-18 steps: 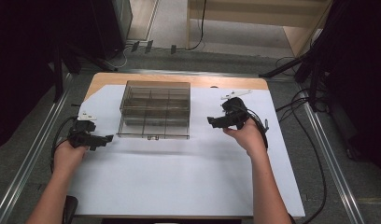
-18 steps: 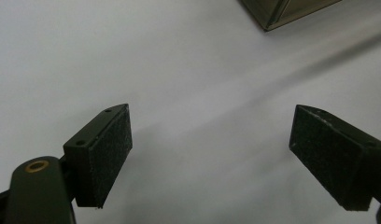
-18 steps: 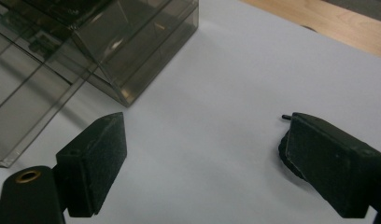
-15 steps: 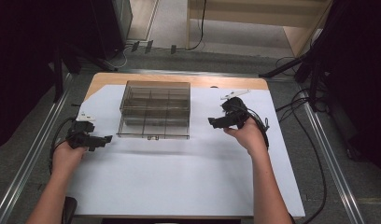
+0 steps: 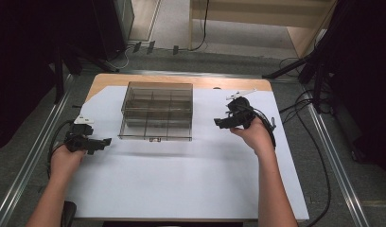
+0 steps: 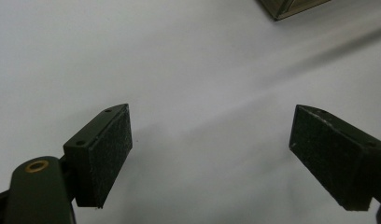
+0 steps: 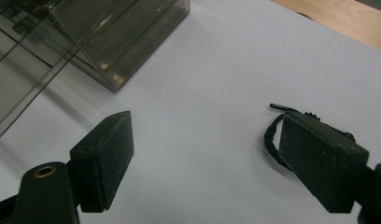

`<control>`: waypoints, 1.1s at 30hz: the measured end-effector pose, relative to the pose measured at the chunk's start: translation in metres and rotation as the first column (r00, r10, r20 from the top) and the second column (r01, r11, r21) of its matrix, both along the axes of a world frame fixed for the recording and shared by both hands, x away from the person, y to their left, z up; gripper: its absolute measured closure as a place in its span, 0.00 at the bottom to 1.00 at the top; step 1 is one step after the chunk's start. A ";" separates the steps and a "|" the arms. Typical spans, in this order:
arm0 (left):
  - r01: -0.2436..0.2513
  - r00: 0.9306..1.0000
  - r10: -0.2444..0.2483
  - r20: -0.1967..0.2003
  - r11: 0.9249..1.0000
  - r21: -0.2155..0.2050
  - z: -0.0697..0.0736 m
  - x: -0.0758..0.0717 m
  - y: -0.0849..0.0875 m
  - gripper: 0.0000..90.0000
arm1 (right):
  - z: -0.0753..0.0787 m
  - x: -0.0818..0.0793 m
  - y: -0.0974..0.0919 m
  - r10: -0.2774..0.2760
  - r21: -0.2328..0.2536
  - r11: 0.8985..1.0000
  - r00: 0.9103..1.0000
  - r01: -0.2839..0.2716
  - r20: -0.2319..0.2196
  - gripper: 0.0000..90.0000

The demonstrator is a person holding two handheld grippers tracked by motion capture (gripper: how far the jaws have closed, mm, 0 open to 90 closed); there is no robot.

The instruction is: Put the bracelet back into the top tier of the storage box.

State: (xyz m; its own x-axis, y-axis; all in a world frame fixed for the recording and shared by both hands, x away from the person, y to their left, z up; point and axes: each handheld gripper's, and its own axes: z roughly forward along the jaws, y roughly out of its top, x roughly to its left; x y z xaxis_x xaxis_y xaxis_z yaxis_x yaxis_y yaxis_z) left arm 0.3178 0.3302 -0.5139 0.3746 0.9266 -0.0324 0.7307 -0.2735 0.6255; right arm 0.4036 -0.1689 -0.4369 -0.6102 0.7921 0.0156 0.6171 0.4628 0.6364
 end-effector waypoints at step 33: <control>0.003 1.000 -0.003 -0.009 1.000 0.006 -0.001 0.000 -0.001 0.16 | 0.009 0.009 -0.040 -0.099 0.011 0.995 0.995 0.099 -0.022 0.32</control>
State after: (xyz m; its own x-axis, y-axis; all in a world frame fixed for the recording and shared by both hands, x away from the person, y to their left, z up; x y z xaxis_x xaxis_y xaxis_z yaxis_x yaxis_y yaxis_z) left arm 0.3174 0.3291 -0.5152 0.3771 0.9257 -0.0306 0.7357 -0.2793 0.6170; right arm 0.4131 -0.2088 -0.4275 -0.5279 0.8484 0.0381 0.6734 0.3908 0.6276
